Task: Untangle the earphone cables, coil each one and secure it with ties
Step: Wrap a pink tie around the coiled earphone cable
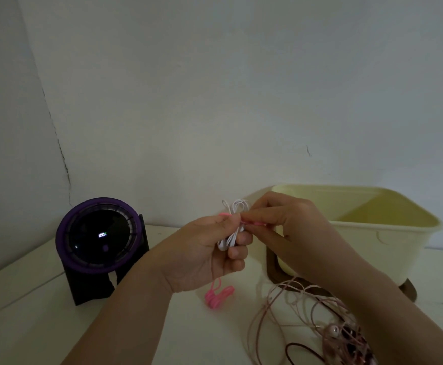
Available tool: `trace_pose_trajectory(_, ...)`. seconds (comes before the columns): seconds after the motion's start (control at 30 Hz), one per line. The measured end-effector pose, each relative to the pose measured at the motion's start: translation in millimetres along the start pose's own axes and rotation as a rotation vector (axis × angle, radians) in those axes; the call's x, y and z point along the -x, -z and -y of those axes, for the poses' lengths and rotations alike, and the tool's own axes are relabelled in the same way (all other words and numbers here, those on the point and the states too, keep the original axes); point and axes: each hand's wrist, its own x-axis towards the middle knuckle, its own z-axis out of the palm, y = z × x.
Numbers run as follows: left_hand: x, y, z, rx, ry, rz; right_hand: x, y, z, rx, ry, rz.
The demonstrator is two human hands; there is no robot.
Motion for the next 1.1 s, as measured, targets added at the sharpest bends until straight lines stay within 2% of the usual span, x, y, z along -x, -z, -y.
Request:
trace_pose_trajectory(0.1, -3, -4, 0, 0.028, -0.016, -0.058, -1, 2, 1, -0.001, -0.01, 0.016)
trace_pose_trajectory(0.2, -3, -5, -2, 0.019, -0.042, -0.092, 0, 11, 3, -0.133, -0.081, 0.027)
trace_pose_trajectory(0.33, 2, -2, -4, -0.049, 0.008, 0.006, 0, 20, -9, -0.282, -0.258, -0.097)
trace_pose_trajectory(0.37, 4, -3, -4, -0.078, 0.03, 0.05, 1, 20, -12, -0.326, -0.29, -0.051)
trace_pose_trajectory(0.53, 8, -6, 2, -0.232, 0.123, 0.275, 8, 9, -8, -0.739, -0.343, 0.386)
trace_pose_trajectory(0.63, 10, -2, 1, -0.255, 0.157, 0.413, 11, 6, -6, -0.805, -0.312, 0.51)
trace_pose_trajectory(0.7, 10, 1, 0, -0.258, 0.162, 0.437, 9, 8, -5, -0.785, -0.268, 0.538)
trace_pose_trajectory(0.8, 12, 2, -1, -0.282, 0.148, 0.372, 7, 9, -4, -0.689, -0.243, 0.497)
trace_pose_trajectory(0.87, 13, 4, -4, -0.355, 0.136, 0.236, 6, 8, -11, -0.56, -0.269, 0.433)
trace_pose_trajectory(1.0, 11, 14, -7, -0.764, 0.079, -0.1, 8, 4, -17, -0.205, -0.376, 0.354)
trace_pose_trajectory(1.1, 8, 12, -5, -0.867, 0.035, -0.196, 7, -7, -10, -0.068, -0.329, 0.352)
